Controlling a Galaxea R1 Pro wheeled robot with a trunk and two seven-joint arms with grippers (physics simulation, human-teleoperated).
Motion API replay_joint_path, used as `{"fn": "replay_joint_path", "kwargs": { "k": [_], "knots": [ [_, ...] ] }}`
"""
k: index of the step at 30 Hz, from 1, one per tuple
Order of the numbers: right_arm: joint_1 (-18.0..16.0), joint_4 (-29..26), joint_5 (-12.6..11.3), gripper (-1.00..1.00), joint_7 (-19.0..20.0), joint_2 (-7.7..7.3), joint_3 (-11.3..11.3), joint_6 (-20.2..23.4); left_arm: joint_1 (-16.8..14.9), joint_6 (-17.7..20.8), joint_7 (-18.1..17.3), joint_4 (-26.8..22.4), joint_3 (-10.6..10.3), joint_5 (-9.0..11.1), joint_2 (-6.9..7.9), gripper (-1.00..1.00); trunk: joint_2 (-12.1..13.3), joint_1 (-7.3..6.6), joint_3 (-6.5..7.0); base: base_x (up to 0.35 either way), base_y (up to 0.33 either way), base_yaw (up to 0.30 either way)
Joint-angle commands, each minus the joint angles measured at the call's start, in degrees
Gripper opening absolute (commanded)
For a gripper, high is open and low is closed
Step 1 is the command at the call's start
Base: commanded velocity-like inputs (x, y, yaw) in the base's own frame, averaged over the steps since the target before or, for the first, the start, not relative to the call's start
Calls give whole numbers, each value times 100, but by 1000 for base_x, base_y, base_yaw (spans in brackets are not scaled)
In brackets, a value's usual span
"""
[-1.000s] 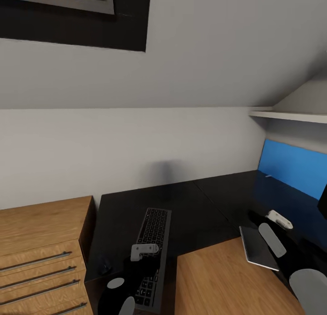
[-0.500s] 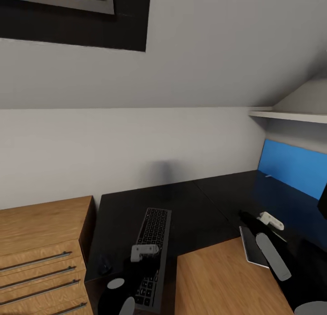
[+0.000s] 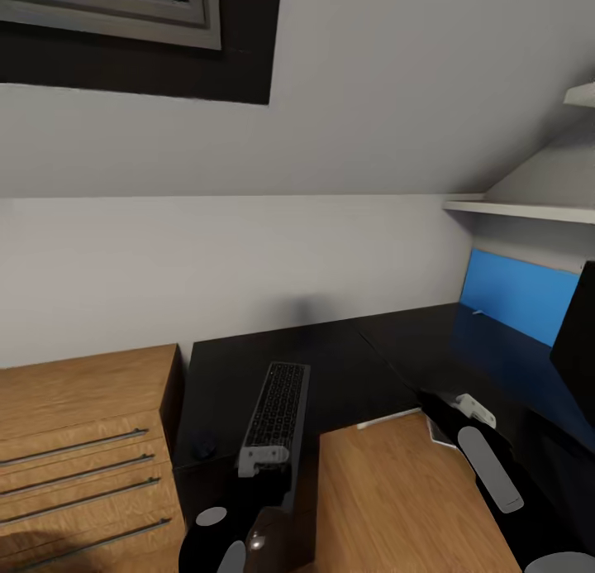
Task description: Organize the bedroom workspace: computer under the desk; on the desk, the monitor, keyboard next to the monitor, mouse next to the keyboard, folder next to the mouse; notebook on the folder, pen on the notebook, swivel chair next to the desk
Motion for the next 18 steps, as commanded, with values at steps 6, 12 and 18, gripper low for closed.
{"fn": "replay_joint_path", "kwargs": {
  "k": [6, 12, 18],
  "knots": [
    [-4, -5, -36, 100, -33, -6, 14, -11, -5, 17, 56, -7, -7, 60, 1, 100, -5, -3, -7, -329, 0, 0],
    [-4, 136, -34, 100, -8, -6, 21, -22, -5, 17, 56, -7, -7, 60, 1, 100, -5, -3, -7, -333, 0, 0],
    [-4, 195, -34, 100, -2, -3, 26, -24, -5, 21, 59, -4, -59, 64, -5, 100, -5, -3, -7, -300, 0, 0]
  ]
}}
